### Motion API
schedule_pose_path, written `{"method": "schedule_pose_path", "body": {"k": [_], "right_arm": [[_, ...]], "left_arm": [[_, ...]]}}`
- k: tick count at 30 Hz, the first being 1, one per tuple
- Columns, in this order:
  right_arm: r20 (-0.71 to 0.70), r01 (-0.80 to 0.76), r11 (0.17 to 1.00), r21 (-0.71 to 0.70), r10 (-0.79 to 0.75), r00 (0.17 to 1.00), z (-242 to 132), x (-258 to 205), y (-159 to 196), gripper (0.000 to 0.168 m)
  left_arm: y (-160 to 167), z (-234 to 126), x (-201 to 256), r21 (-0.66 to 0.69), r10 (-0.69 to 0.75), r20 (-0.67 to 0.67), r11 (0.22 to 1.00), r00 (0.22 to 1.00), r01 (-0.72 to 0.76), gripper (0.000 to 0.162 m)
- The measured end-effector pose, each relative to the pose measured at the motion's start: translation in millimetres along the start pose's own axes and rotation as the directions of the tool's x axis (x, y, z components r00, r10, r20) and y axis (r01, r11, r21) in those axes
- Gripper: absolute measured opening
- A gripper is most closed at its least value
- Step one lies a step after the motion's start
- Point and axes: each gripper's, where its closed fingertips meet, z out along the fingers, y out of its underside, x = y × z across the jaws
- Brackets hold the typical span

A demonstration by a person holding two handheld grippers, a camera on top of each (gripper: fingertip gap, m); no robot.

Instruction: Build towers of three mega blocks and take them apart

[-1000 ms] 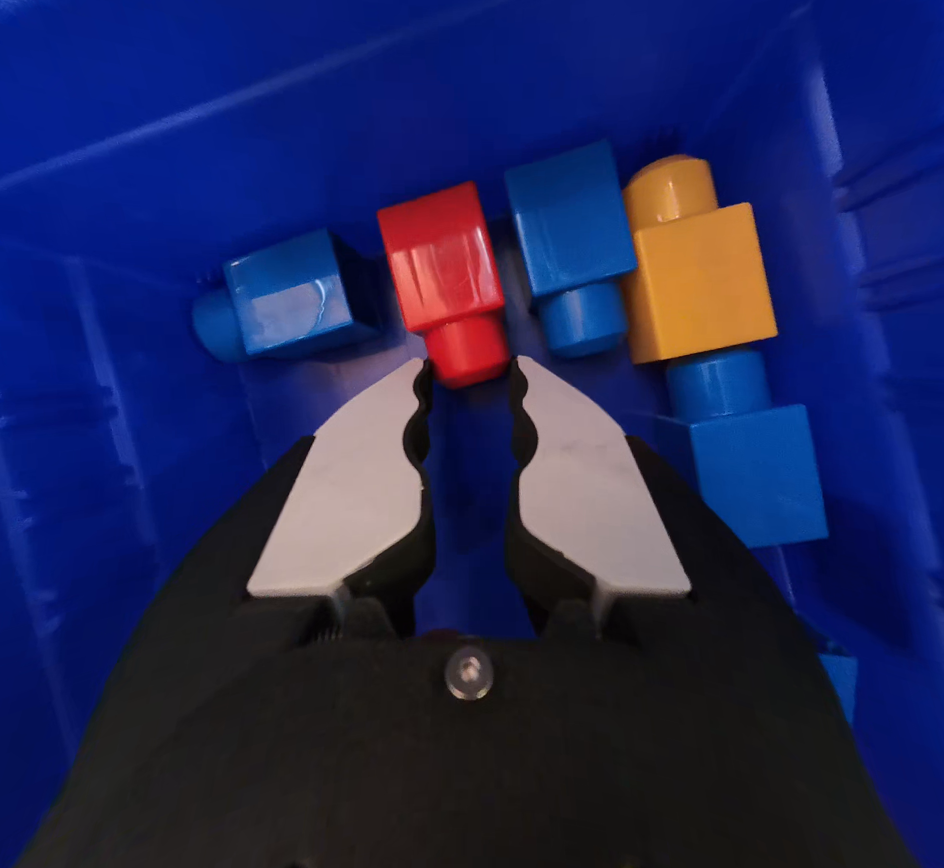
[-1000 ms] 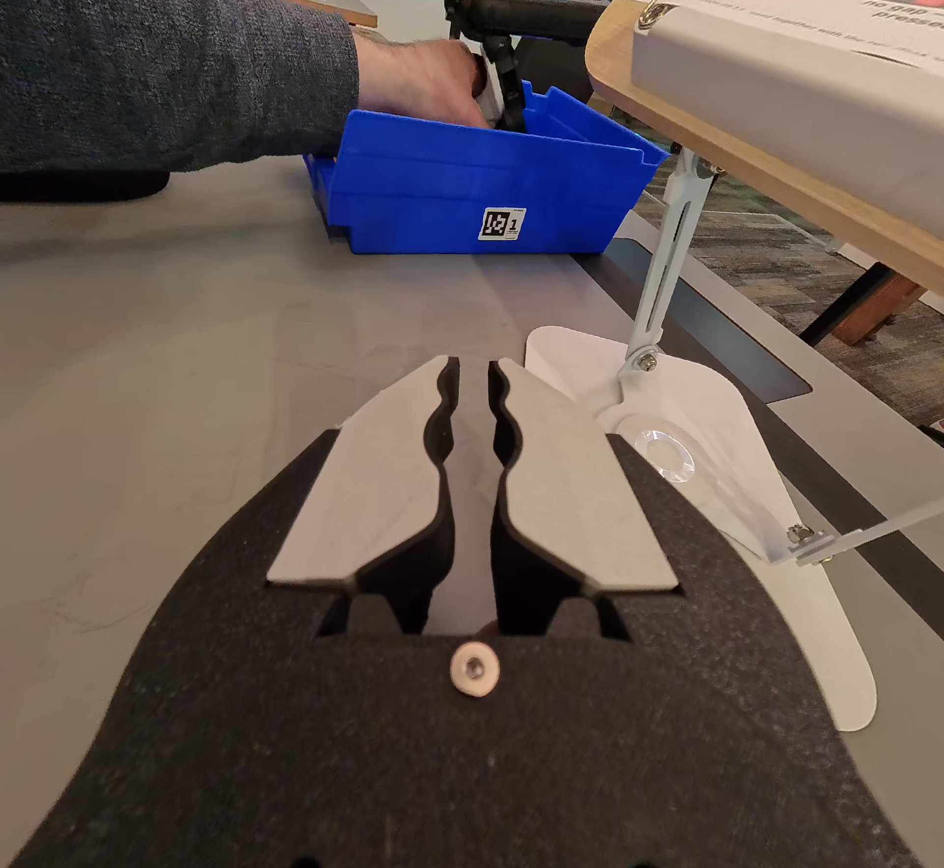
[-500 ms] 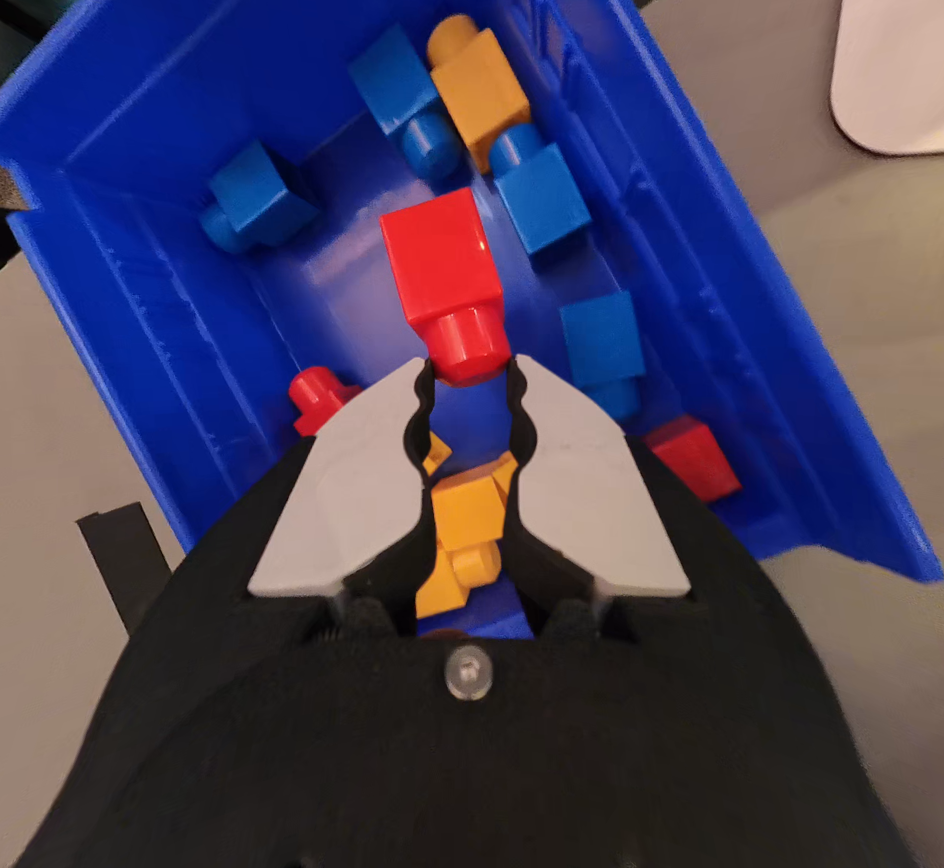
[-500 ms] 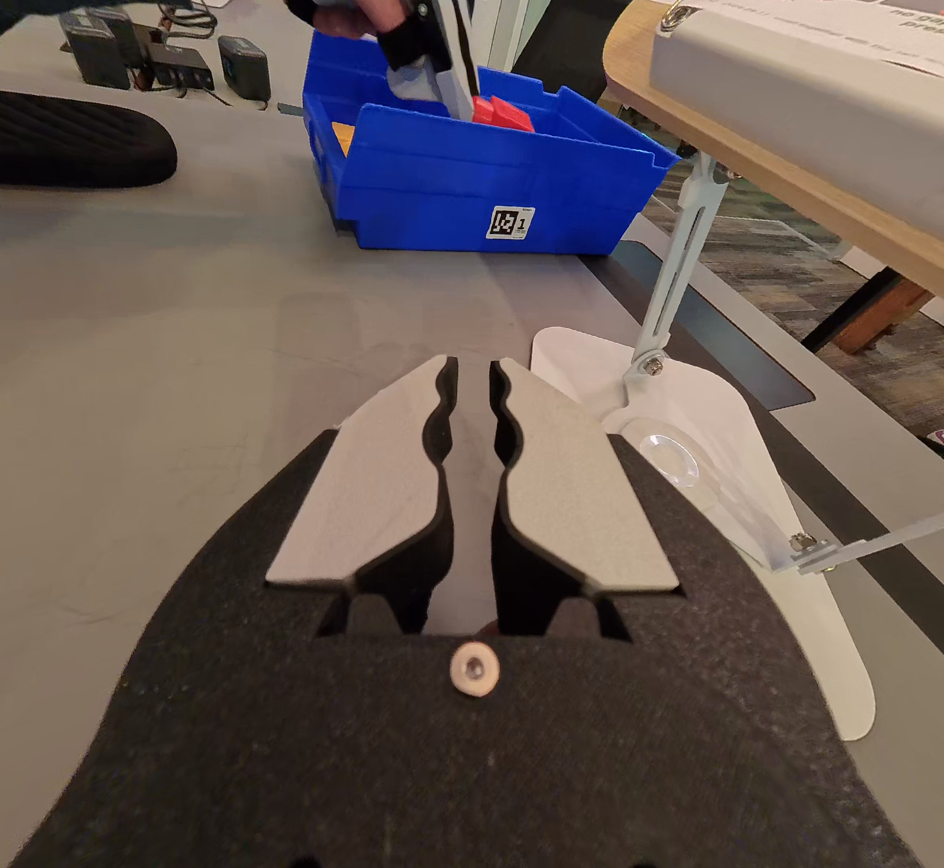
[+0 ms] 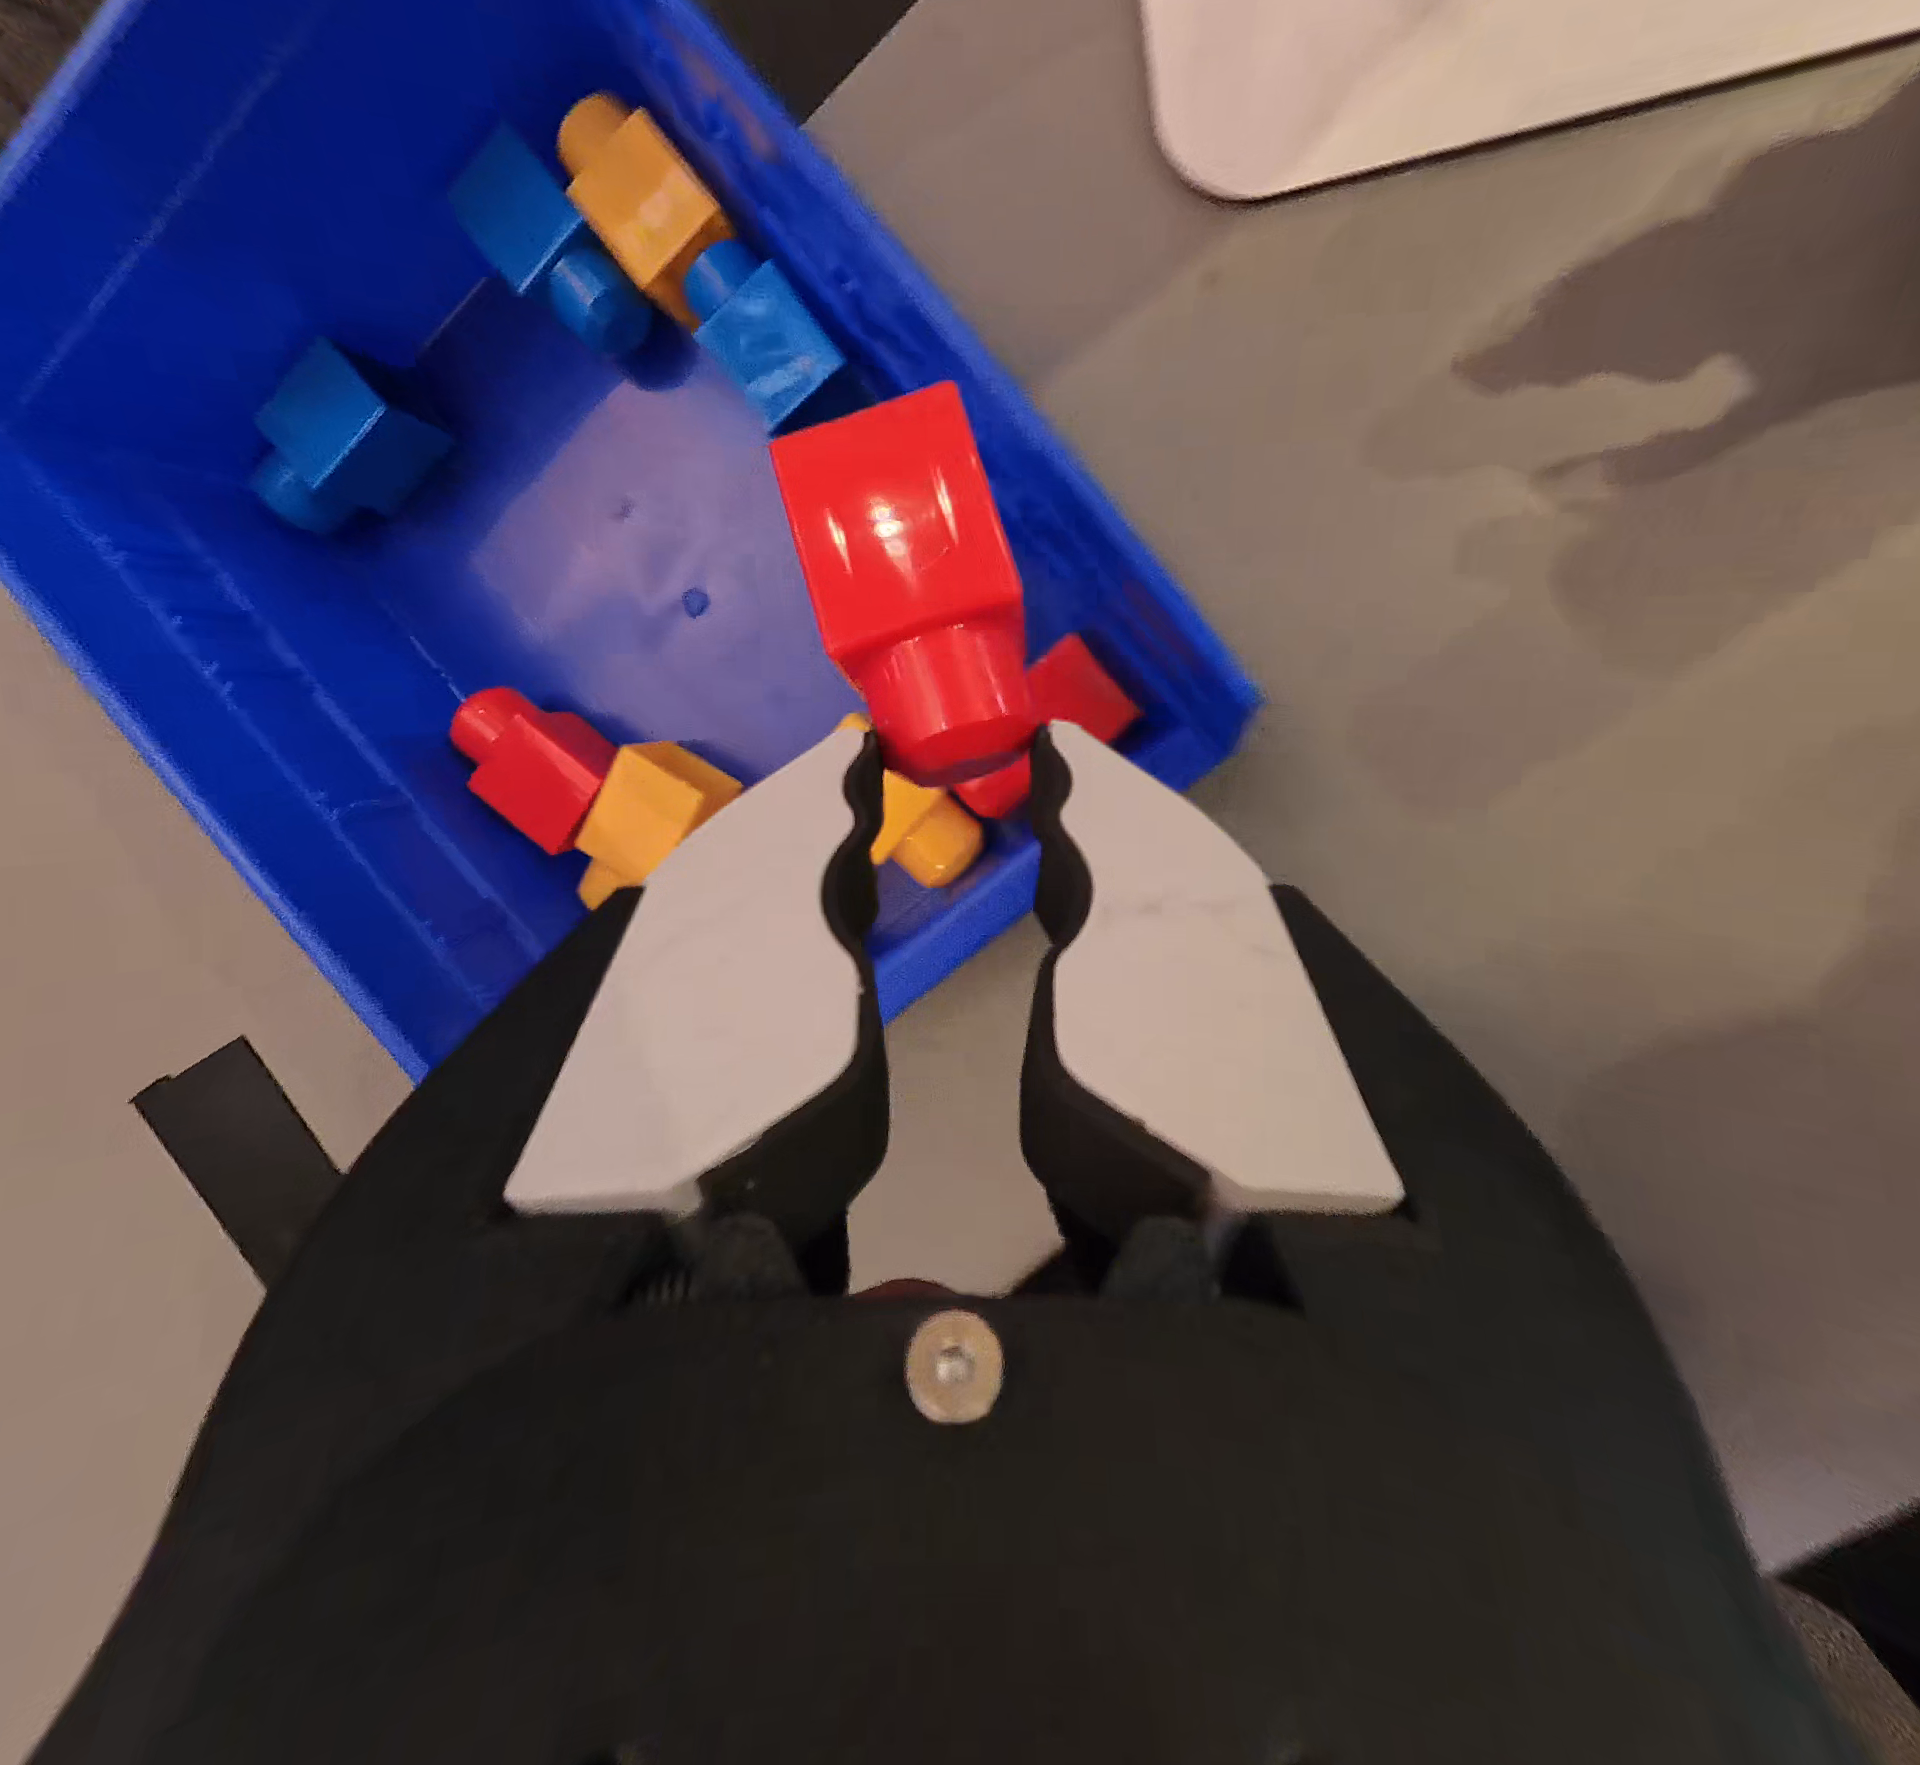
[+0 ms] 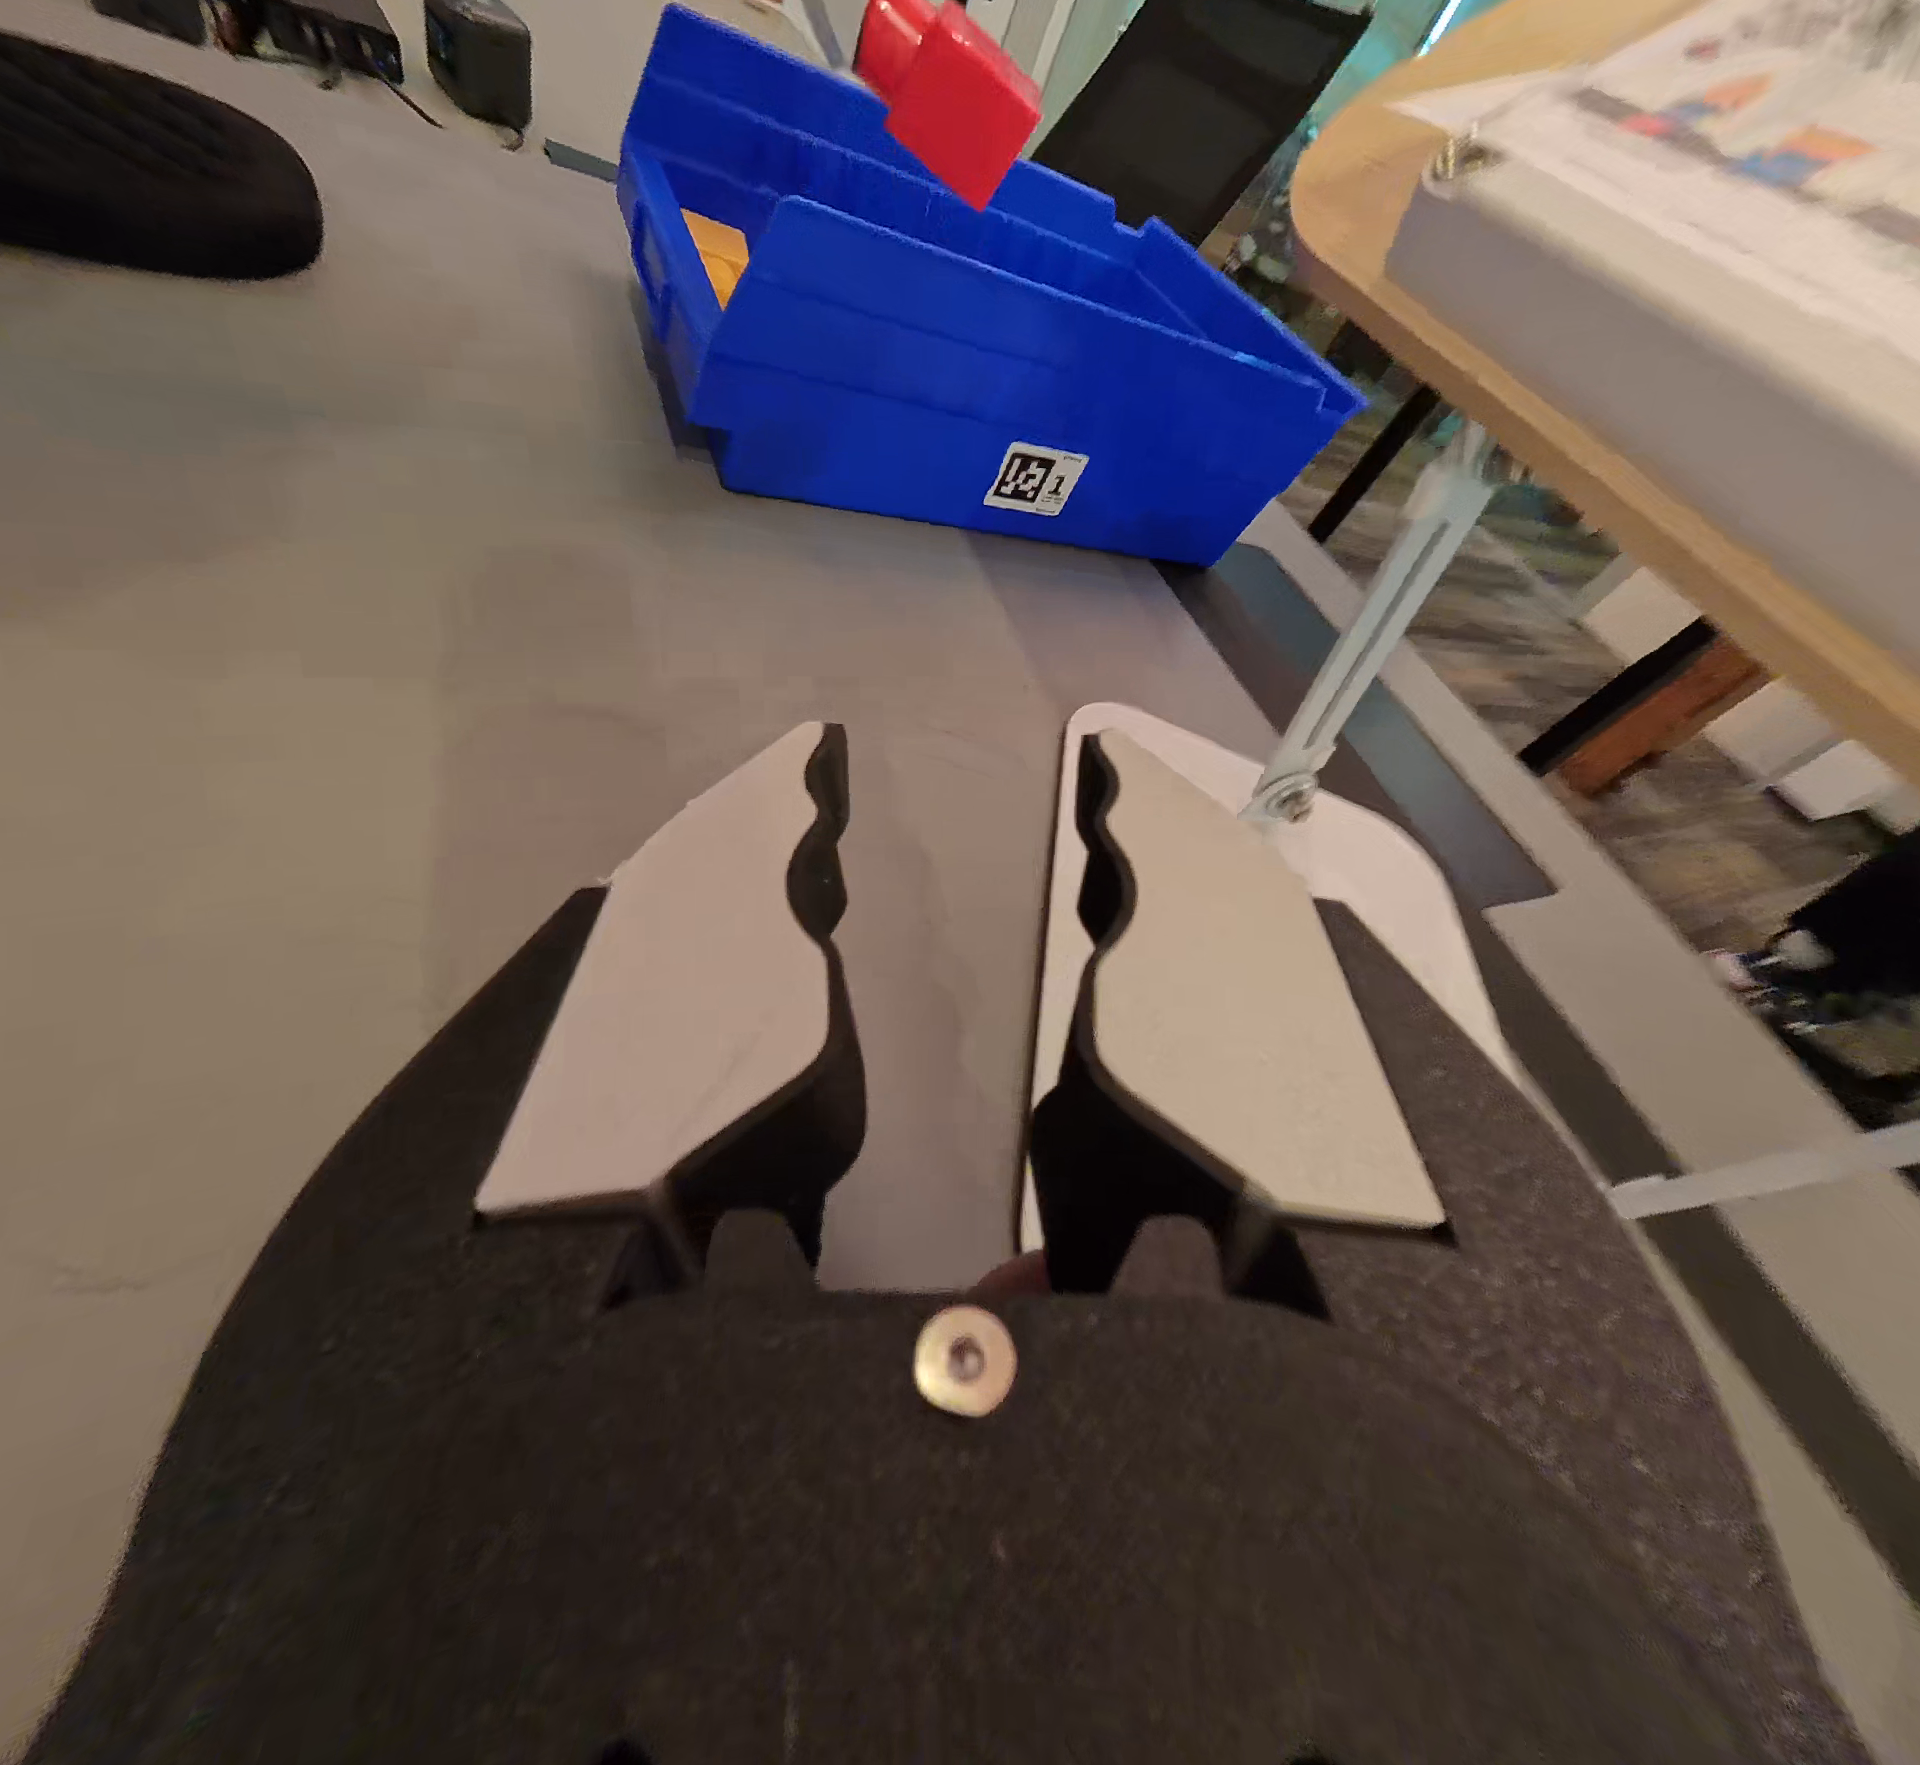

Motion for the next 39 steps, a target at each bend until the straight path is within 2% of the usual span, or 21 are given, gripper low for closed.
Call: {"method": "schedule_pose_path", "body": {"k": [3,6,9,14,17,18,19,24,26,28,33,35,39], "right_arm": [[-0.08,0.182,0.983,-0.001,-0.181,0.98,3.6,-3.7,-13.9,0.055],[-0.146,0.359,0.933,0.012,-0.353,0.924,9.0,-15.7,-34.5,0.064],[-0.171,0.474,0.88,0.02,-0.464,0.869,18.6,-30.8,-50.3,0.07],[-0.175,0.591,0.807,-0.01,-0.583,0.793,28.3,-46.7,-54.0,0.072],[-0.19,0.61,0.79,-0.064,-0.61,0.769,28.9,-43.0,-49.6,0.065],[-0.174,0.613,0.788,-0.064,-0.613,0.771,28.9,-44.2,-47.2,0.048],[-0.172,0.614,0.787,-0.06,-0.614,0.771,28.1,-44.1,-46.4,0.038],[-0.16,0.576,0.817,-0.036,-0.573,0.804,24.5,-43.5,-47.4,0.036],[-0.132,0.531,0.847,-0.029,-0.53,0.838,24.4,-44.3,-43.4,0.036],[-0.105,0.486,0.874,-0.016,-0.485,0.868,24.7,-44.1,-38.3,0.036],[-0.024,0.324,0.946,0.013,-0.323,0.946,26.5,-42.2,-29.9,0.036],[-0.015,0.302,0.953,0.019,-0.302,0.953,26.4,-40.7,-28.5,0.036],[0.027,0.265,0.964,0.009,-0.265,0.964,29.1,-43.0,-21.6,0.036]], "left_arm": [[-10.6,-19.4,35.3,0.02,0.022,-0.09,1.0,0.996,-0.02,0.026],[-15.0,-24.2,74.5,-0.003,0.051,-0.16,0.999,0.986,-0.052,0.026],[-15.3,-12.4,116.9,-0.045,0.067,-0.246,0.996,0.967,-0.08,0.026],[-21.7,9.4,175.6,-0.074,0.083,-0.364,0.99,0.928,-0.117,0.026],[-25.3,13.5,196.6,-0.087,0.108,-0.402,0.984,0.909,-0.155,0.026],[-28.0,12.5,201.0,-0.083,0.107,-0.414,0.985,0.904,-0.154,0.026],[-30.0,11.4,205.2,-0.082,0.103,-0.428,0.985,0.898,-0.153,0.026],[-32.7,8.3,207.8,-0.068,0.102,-0.444,0.987,0.89,-0.147,0.025],[-30.7,-1.6,200.1,-0.056,0.103,-0.442,0.988,0.891,-0.142,0.02],[-33.2,-15.9,177.0,-0.014,0.094,-0.384,0.994,0.918,-0.108,0.022],[-23.0,-42.8,83.7,0.056,0.052,-0.133,0.997,0.99,-0.045,0.034],[-5.6,-42.9,39.2,-0.009,0.02,0.002,1.0,1.0,-0.019,0.037],[16.9,-22.6,-8.1,-0.078,-0.08,0.042,0.993,0.996,0.083,0.042]]}}
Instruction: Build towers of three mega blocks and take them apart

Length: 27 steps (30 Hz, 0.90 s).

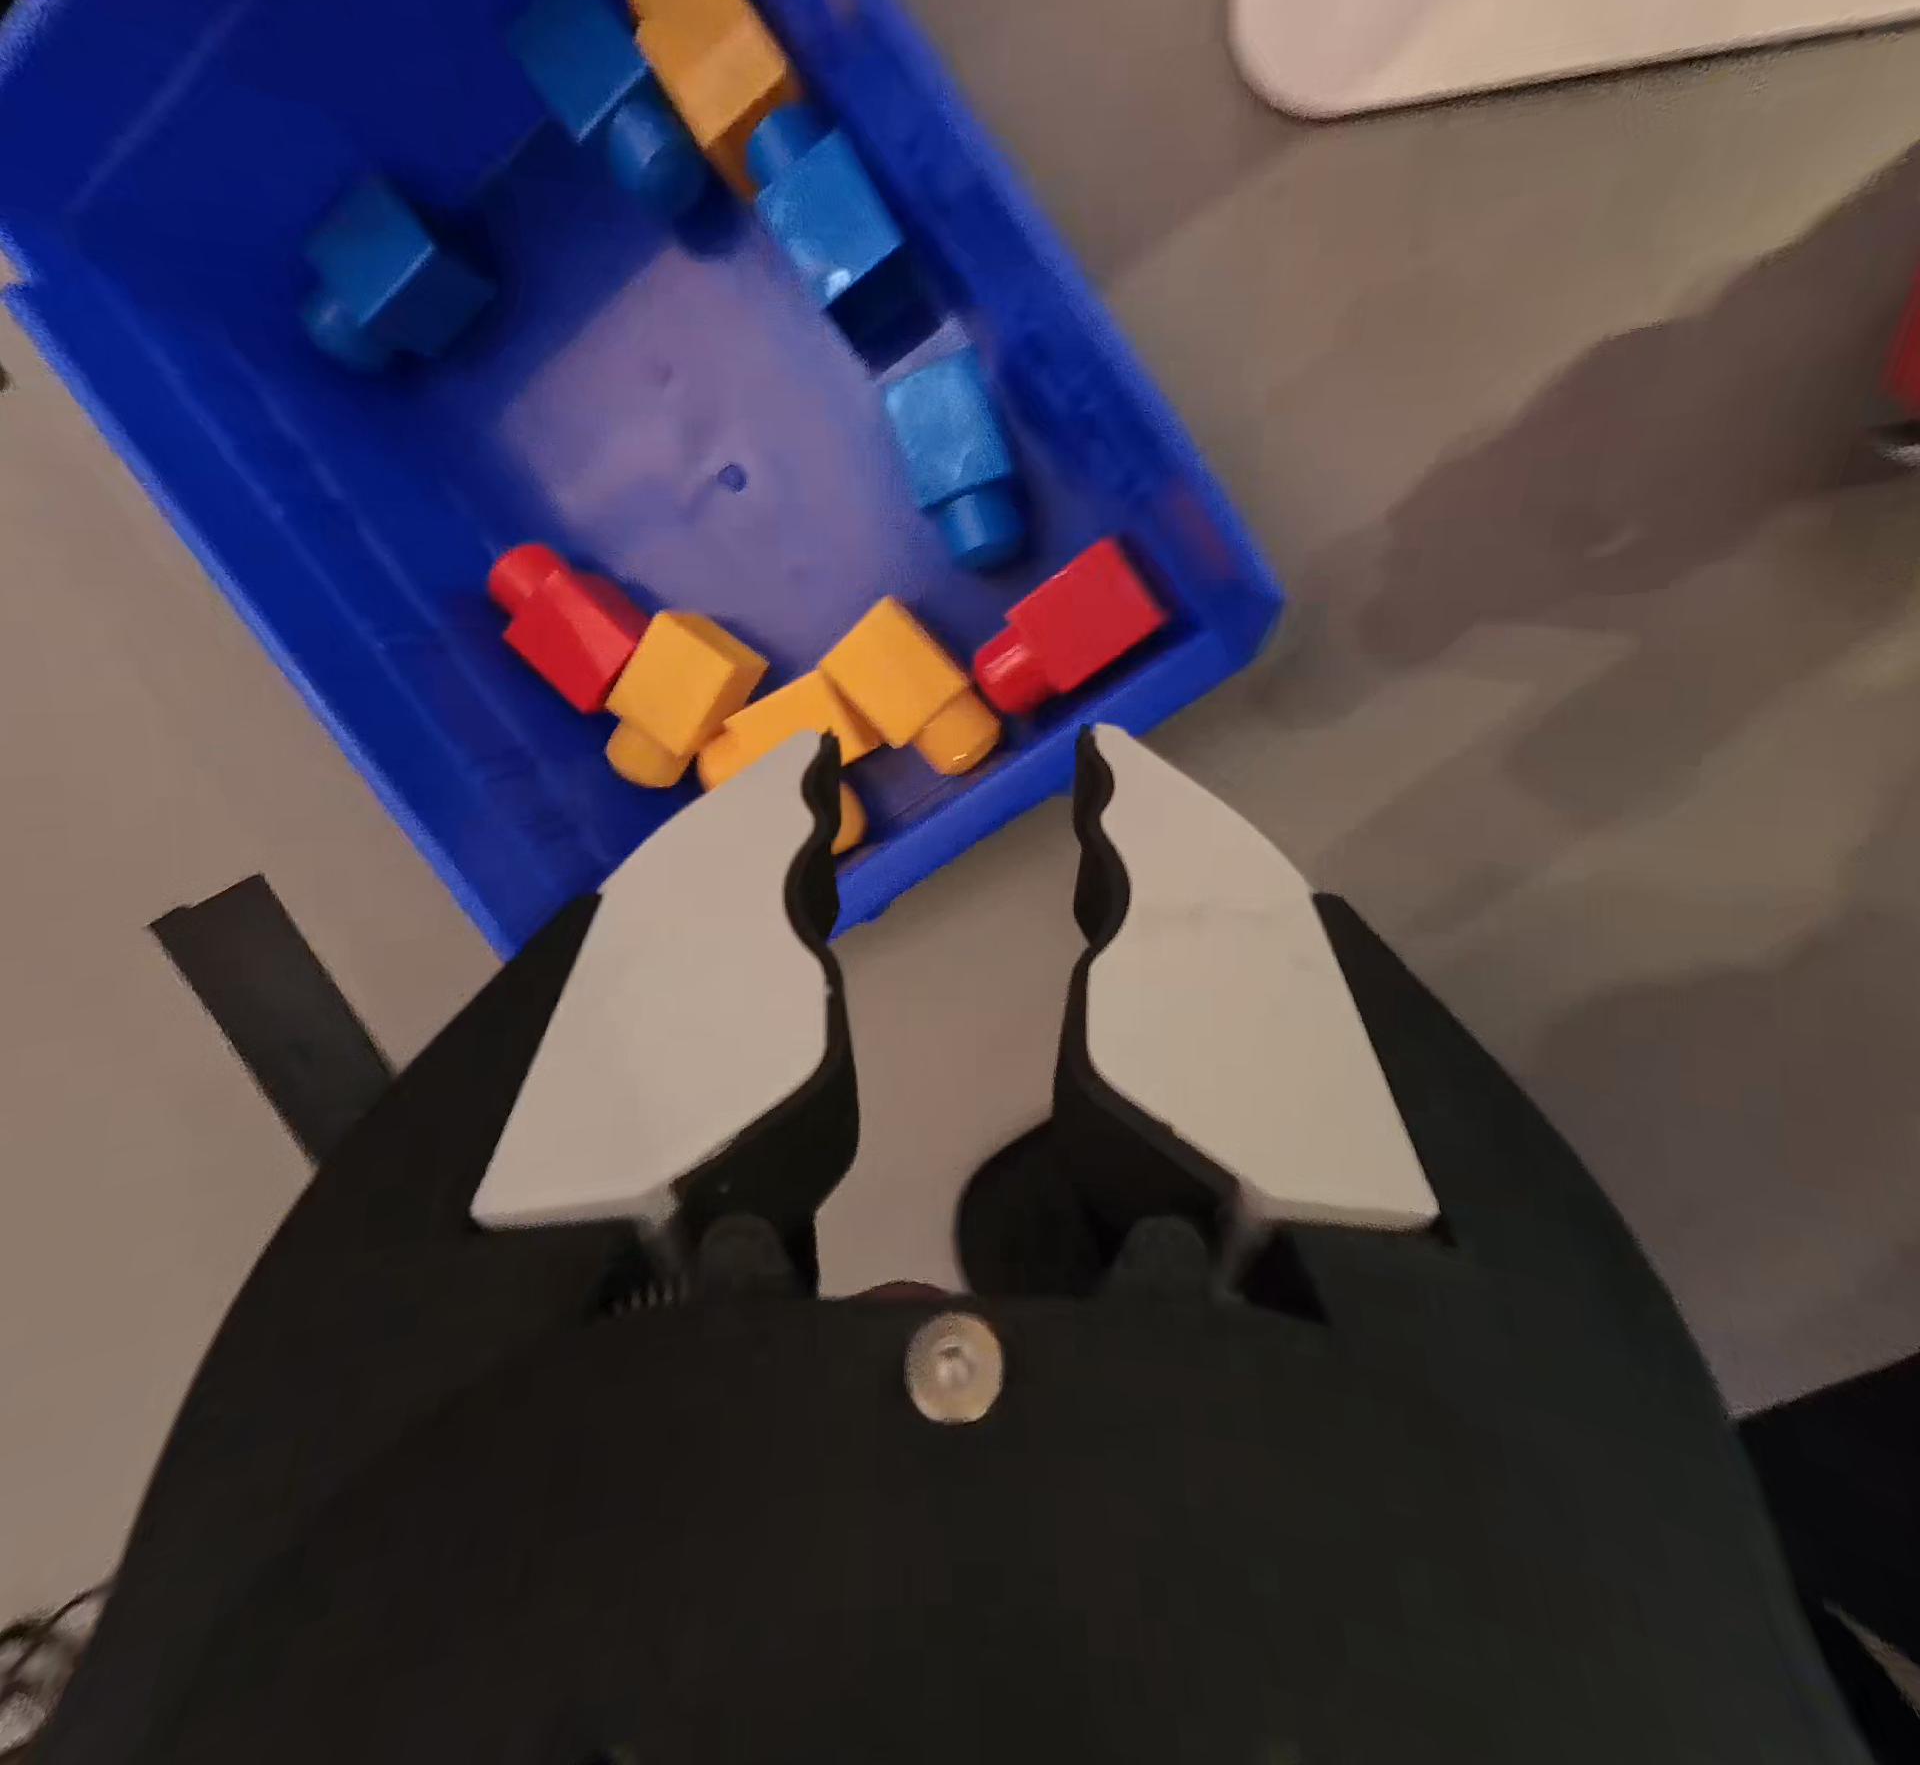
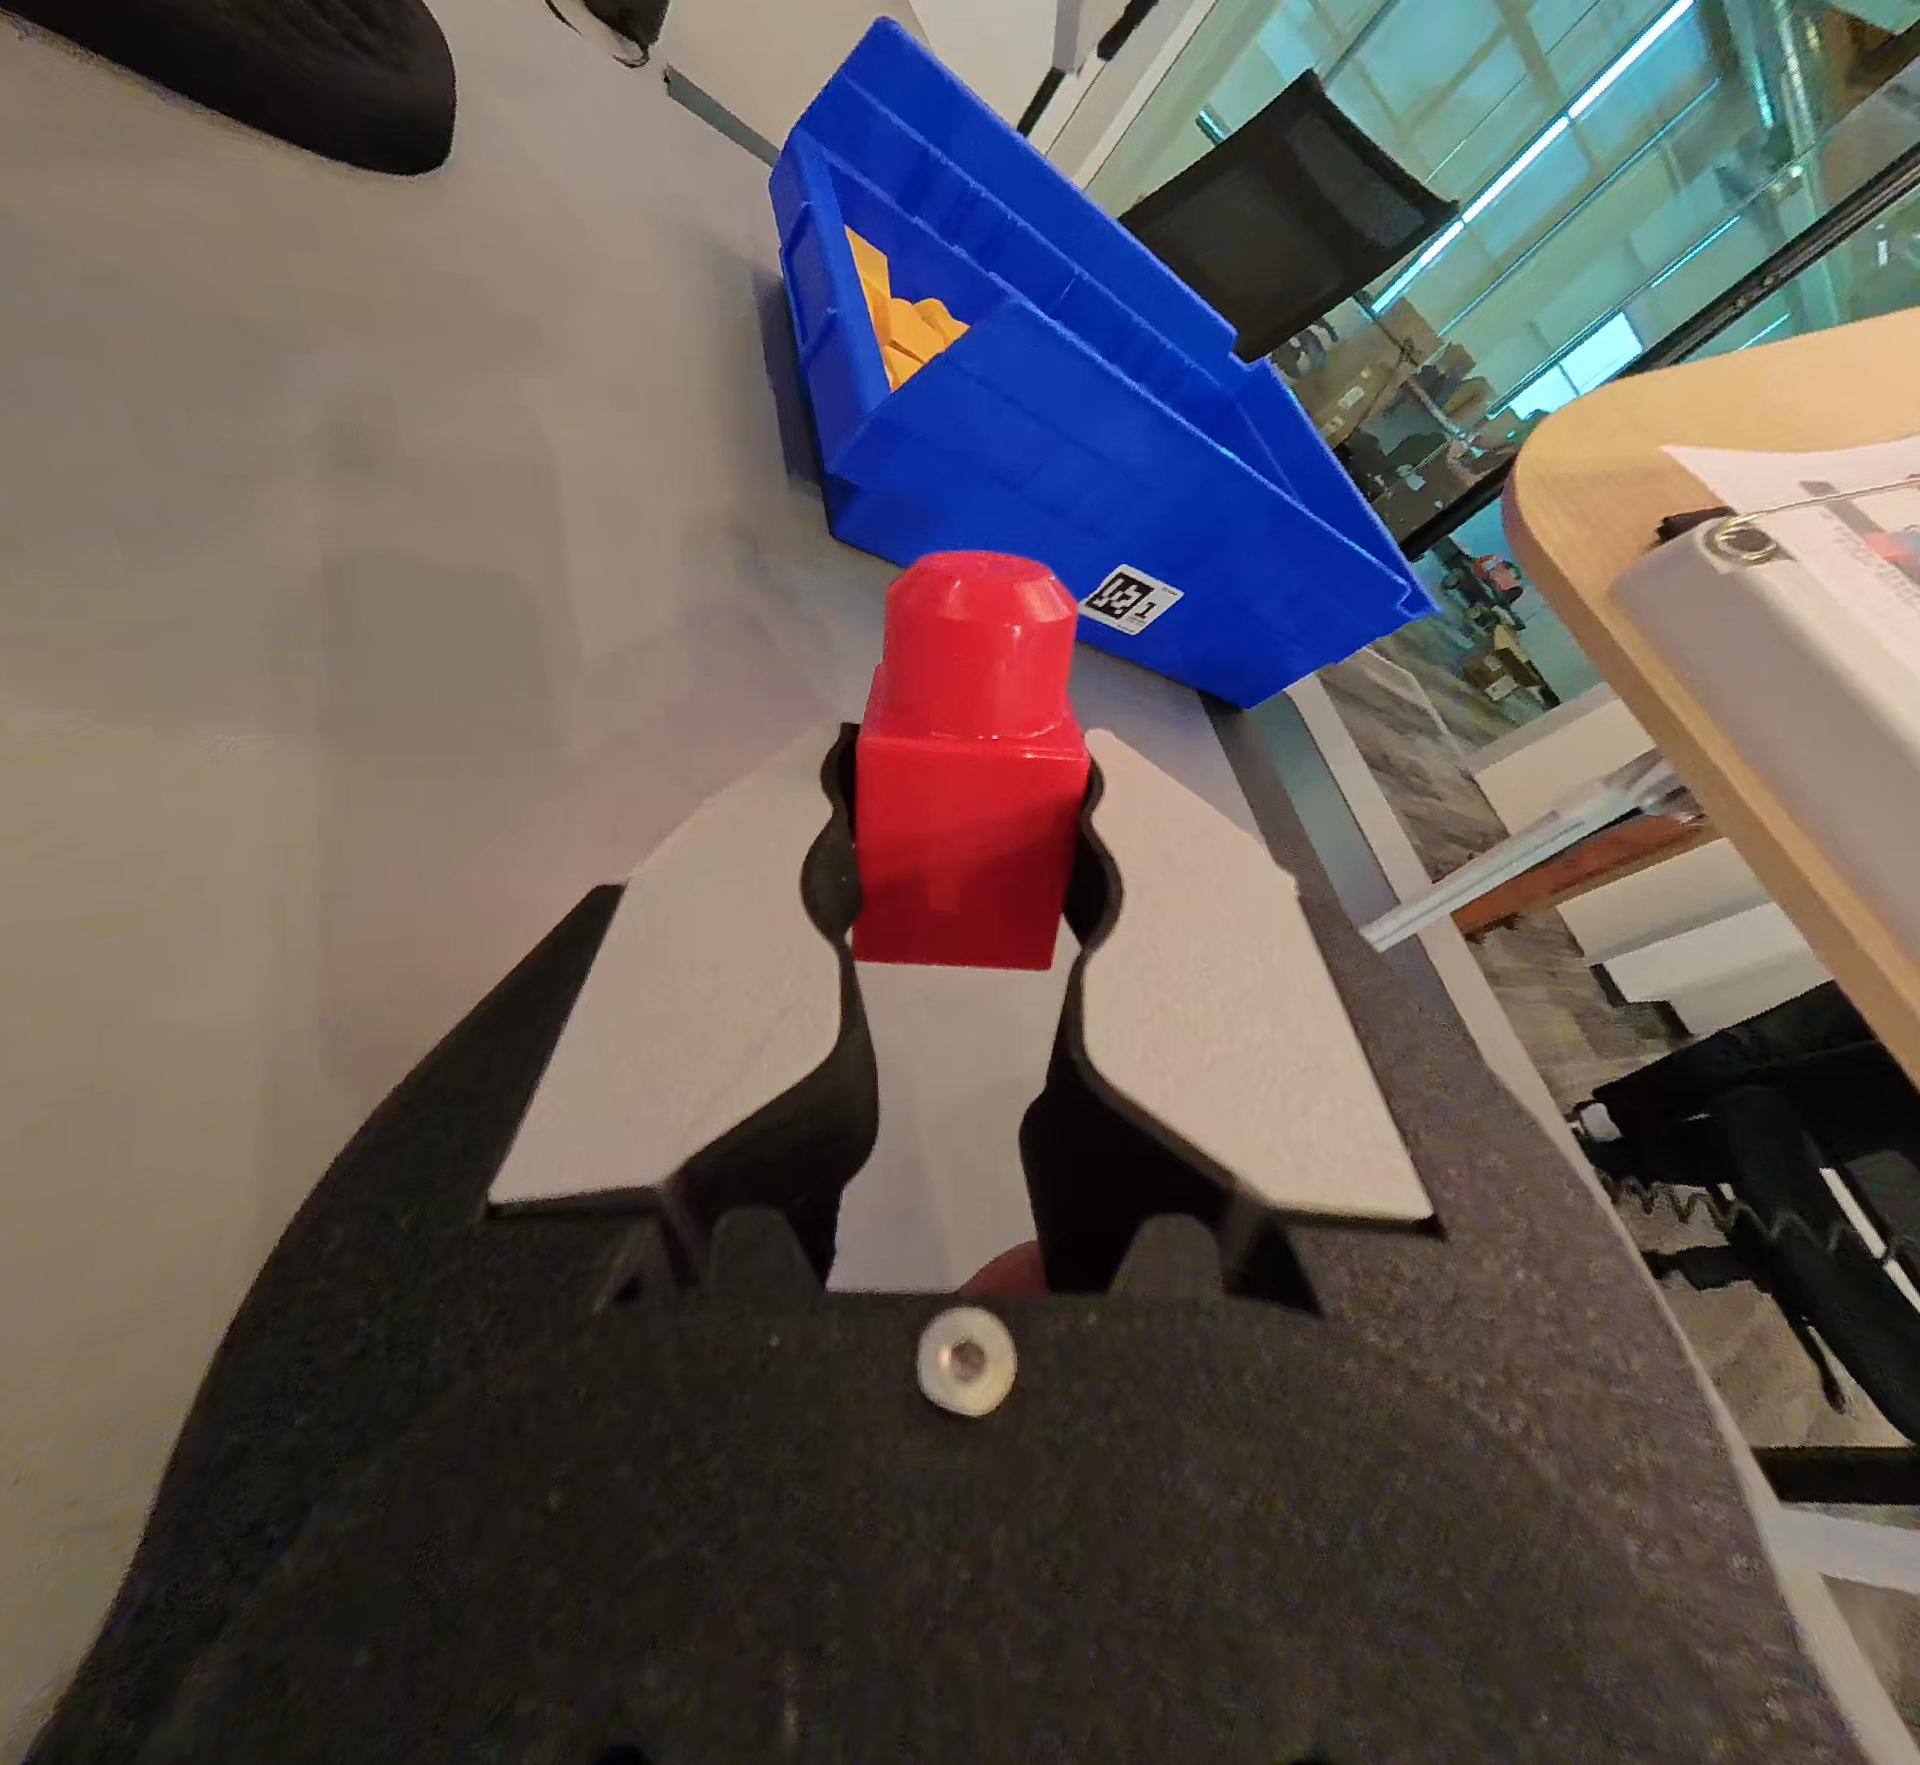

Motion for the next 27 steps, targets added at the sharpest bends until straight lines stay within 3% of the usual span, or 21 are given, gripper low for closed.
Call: {"method": "schedule_pose_path", "body": {"k": [3,8,16,20,27], "right_arm": [[0.009,-0.013,1.0,0.0,0.013,1.0,-0.1,0.5,2.2,0.036],[0.022,-0.035,0.999,-0.001,0.035,0.999,0.2,0.5,4.6,0.036],[0.031,-0.052,0.999,-0.006,0.052,0.998,0.2,1.1,7.4,0.036],[0.037,-0.053,0.999,-0.004,0.054,0.998,0.1,0.4,7.2,0.036],[0.041,-0.055,0.998,-0.004,0.055,0.998,0.3,-0.2,7.1,0.036]], "left_arm": [[12.6,23.1,-40.1,-0.101,0.048,0.123,0.994,0.991,-0.036,0.045],[4.7,60.7,-70.7,-0.113,0.002,0.127,0.993,0.992,0.013,0.048],[16.7,116.7,-101.3,-0.249,-0.217,0.192,0.933,0.957,0.262,0.043],[30.8,131.2,-111.8,-0.283,-0.294,0.254,0.888,0.922,0.361,0.054],[30.1,137.4,-118.4,-0.263,-0.332,0.286,0.875,0.899,0.407,0.057]]}}
